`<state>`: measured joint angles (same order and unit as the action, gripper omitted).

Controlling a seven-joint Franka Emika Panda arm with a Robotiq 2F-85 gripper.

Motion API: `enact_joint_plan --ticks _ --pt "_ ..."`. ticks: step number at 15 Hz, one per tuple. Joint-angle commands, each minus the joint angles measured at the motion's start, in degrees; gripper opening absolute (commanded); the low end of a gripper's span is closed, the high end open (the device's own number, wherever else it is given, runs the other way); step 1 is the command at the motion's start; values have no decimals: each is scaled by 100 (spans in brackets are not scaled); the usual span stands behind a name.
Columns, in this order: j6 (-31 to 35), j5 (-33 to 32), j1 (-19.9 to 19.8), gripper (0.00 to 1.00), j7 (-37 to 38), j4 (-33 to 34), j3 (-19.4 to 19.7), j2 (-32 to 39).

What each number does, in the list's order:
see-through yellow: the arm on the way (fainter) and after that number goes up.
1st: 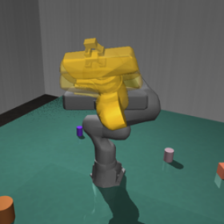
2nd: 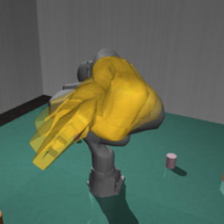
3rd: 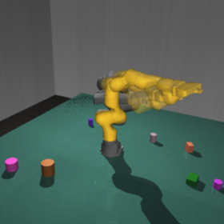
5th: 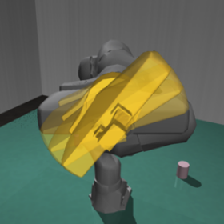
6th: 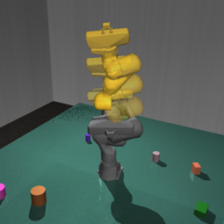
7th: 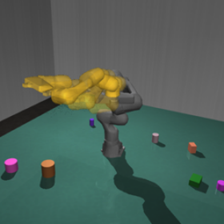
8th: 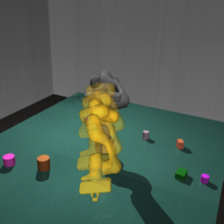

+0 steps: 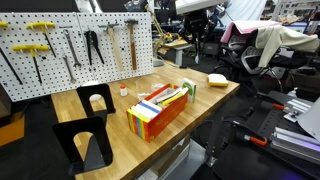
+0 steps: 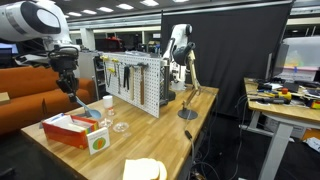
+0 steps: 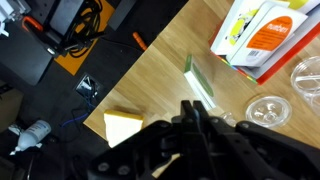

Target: Remove the spoon from the glass cup and put it in the box

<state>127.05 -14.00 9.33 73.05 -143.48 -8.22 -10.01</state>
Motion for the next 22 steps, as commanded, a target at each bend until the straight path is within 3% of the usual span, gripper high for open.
enact_joint_plan --ticks 1,8,14,22 --pt "416 -4 -118 1 533 -339 -227 -227" --pt "1231 769 180 1 559 -547 -560 -1" --pt "2195 724 455 1 -80 -184 -845 682" --pt "2341 825 593 1 -975 214 -779 1561"
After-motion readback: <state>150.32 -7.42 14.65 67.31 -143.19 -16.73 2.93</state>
